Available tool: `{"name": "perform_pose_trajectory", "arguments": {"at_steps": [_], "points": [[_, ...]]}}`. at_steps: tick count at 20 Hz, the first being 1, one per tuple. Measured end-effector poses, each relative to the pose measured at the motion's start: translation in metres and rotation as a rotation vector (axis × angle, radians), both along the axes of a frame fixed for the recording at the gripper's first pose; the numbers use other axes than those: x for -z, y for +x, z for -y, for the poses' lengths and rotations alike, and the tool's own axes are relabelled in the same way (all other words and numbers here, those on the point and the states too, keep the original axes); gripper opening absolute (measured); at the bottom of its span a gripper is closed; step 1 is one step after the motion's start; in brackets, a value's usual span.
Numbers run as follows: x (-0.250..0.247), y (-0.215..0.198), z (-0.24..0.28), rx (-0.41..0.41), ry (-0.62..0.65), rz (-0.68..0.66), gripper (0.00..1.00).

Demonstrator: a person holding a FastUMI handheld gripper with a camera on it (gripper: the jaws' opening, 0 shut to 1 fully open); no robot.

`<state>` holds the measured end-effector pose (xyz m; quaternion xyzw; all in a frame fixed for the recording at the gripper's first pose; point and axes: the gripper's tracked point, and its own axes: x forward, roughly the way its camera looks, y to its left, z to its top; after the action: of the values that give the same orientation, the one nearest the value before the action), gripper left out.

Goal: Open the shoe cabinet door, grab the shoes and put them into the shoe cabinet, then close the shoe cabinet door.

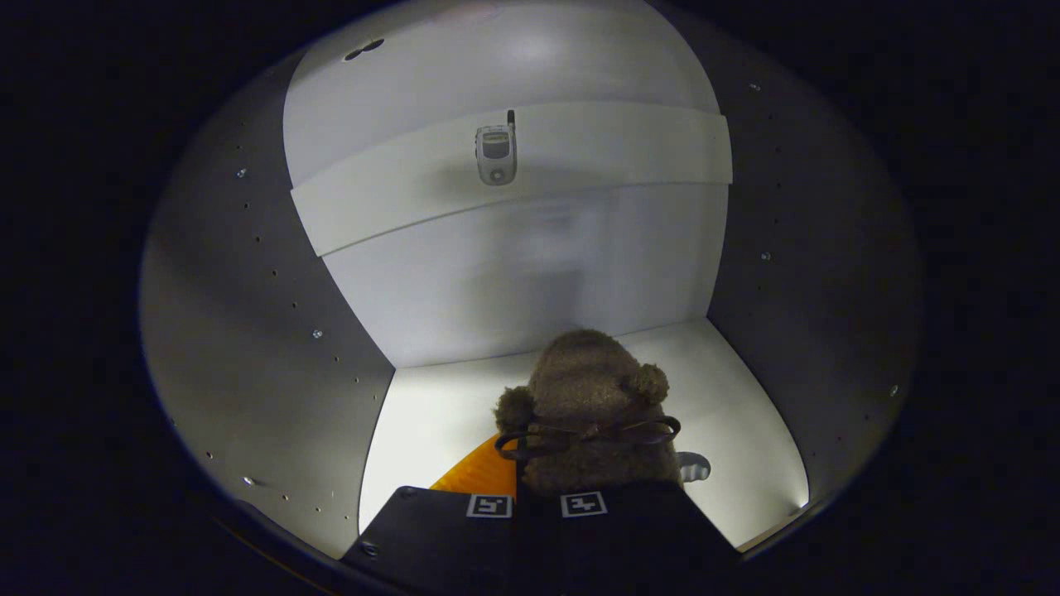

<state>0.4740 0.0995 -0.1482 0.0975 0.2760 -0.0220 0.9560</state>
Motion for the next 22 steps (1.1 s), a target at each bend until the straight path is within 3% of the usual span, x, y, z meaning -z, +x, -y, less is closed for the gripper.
{"name": "perform_pose_trajectory", "arguments": {"at_steps": [4,8,9,14,17,22], "points": [[0.010,-0.002,-0.005,-0.007,-0.020,-0.028,0.09],[0.009,-0.009,-0.007,-0.006,-0.015,-0.040,0.18],[0.006,-0.015,-0.006,-0.004,-0.020,-0.040,0.29],[-0.015,-0.050,-0.011,-0.028,-0.010,-0.009,0.58],[-0.038,-0.073,-0.014,-0.050,-0.016,0.071,0.94],[-0.093,-0.140,-0.019,-0.068,-0.063,0.252,0.99]]}}
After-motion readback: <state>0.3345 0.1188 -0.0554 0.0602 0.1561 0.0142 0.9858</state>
